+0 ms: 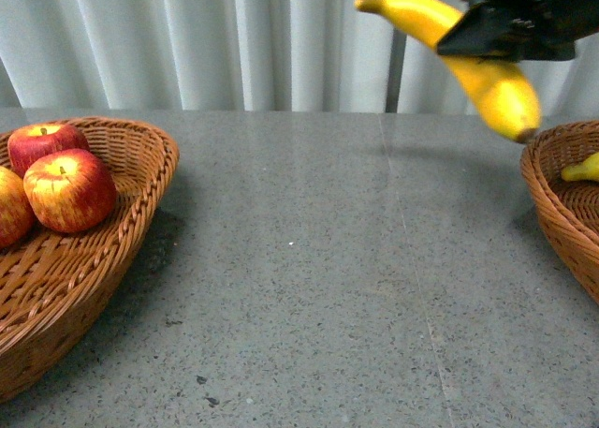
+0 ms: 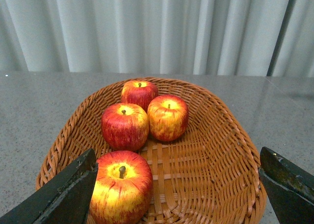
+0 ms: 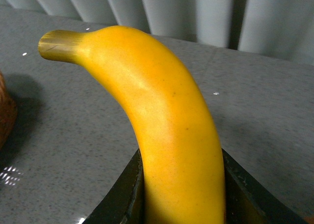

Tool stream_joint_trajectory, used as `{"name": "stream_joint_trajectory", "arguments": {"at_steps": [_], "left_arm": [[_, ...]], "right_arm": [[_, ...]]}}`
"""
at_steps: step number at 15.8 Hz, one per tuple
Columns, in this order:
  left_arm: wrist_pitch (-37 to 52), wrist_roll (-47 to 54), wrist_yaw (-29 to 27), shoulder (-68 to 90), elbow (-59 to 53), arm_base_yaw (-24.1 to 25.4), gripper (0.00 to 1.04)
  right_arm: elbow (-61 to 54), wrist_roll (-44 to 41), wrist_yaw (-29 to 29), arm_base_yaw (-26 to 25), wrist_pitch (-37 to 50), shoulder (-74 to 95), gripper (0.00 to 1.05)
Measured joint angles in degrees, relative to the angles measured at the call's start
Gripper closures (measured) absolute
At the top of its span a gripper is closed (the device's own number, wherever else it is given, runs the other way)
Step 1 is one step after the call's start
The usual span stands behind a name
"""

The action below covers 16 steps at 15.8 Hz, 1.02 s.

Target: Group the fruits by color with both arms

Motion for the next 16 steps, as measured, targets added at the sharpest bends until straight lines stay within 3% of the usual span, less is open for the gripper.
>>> {"name": "stream_joint_trajectory", "arguments": {"at_steps": [5, 8, 13, 14, 16], "left_arm": [[0.0, 0.0, 0.0, 0.0, 0.0, 0.0, 0.07], [0.0, 0.0, 0.0, 0.0, 0.0, 0.0, 0.07], [0.0, 0.0, 0.0, 0.0, 0.0, 0.0, 0.07], [0.0, 0.0, 0.0, 0.0, 0.0, 0.02, 0.07], [0.02, 0.0, 0.02, 0.0, 0.0, 0.0, 0.07]], "right_arm": [[-8.79, -6.1, 0.83, -13.84, -5.42, -5.86, 0.7], [-14.67, -10.08, -0.22, -18.56, -7.34, -11.04, 0.69], [-18.45, -10.71, -5.29, -20.13, -4.76, -17.51, 0.11], [-18.91, -9.62, -6.84, -20.0, -3.87, -19.58, 0.04], [-22.01, -5.38, -9.99, -18.56, 0.85, -25.73, 0.06]]}}
